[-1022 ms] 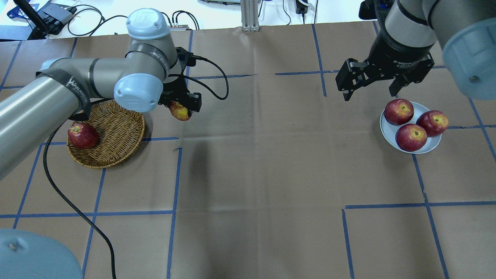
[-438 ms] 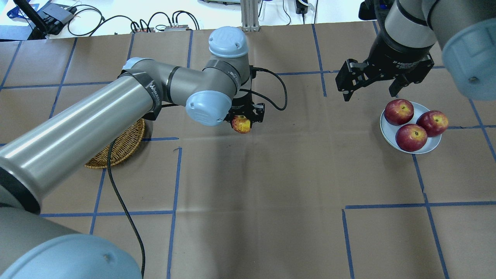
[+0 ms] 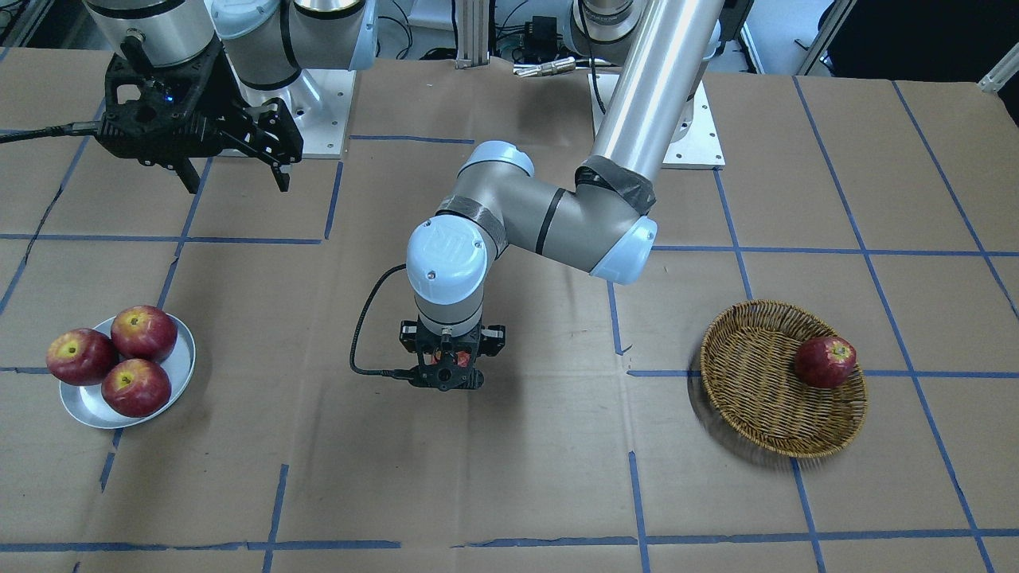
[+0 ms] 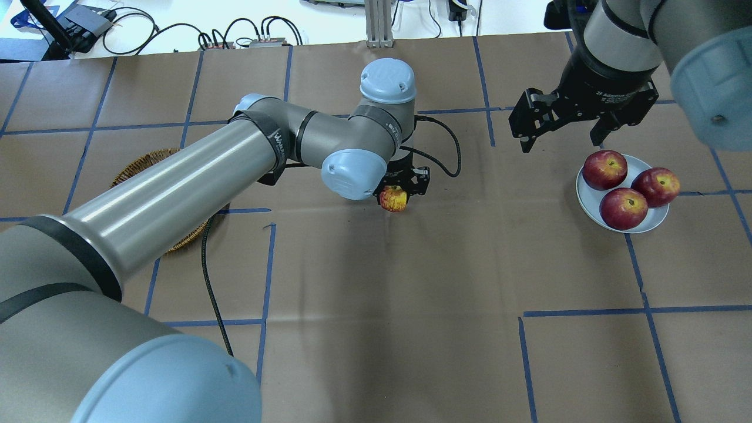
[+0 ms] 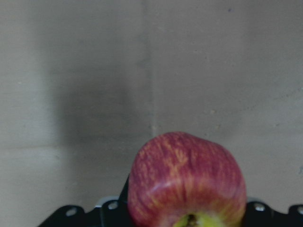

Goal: Transfer apple from basket to plate
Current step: 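Lower the apple onto the table and open the left gripper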

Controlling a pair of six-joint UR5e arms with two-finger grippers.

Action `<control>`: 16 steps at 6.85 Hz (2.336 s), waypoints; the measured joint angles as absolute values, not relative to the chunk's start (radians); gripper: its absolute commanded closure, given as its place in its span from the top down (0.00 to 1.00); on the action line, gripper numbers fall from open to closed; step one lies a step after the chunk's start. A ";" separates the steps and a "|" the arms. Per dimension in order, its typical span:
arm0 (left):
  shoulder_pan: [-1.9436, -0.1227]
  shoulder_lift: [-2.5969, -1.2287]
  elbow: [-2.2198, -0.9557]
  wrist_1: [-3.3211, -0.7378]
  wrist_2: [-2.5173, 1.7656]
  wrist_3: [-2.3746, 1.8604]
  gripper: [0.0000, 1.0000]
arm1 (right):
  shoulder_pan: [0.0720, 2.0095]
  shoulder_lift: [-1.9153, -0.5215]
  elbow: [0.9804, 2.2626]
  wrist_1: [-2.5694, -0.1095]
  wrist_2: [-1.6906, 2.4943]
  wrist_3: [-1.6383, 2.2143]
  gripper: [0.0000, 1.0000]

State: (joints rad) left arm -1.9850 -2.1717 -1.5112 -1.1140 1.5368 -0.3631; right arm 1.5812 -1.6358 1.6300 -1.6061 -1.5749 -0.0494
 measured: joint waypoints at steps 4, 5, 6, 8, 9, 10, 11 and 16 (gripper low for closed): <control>-1.987 -2.189 -1.508 -1.086 1.540 -0.359 0.48 | 1.581 -1.634 1.628 -1.606 -1.575 -0.051 1.00; -1.986 -2.187 -1.510 -1.082 1.543 -0.358 0.48 | 1.581 -1.635 1.628 -1.606 -1.575 -0.051 1.00; -1.986 -2.185 -1.518 -1.081 1.547 -0.357 0.48 | 1.581 -1.635 1.628 -1.606 -1.575 -0.051 1.00; -1.985 -2.184 -1.535 -1.080 1.550 -0.356 0.49 | 1.580 -1.635 1.628 -1.606 -1.575 -0.051 1.00; -1.985 -2.185 -1.539 -1.080 1.550 -0.356 0.53 | 1.580 -1.635 1.628 -1.606 -1.575 -0.051 1.00; -1.984 -2.187 -1.540 -1.081 1.549 -0.356 0.63 | 1.580 -1.635 1.628 -1.606 -1.575 -0.051 1.00; -1.984 -2.190 -1.539 -1.081 1.549 -0.356 0.98 | 1.580 -1.635 1.628 -1.606 -1.575 -0.051 1.00; -1.979 -2.154 -1.526 -1.108 1.552 -0.356 0.99 | 1.580 -1.634 1.628 -1.606 -1.575 -0.051 1.00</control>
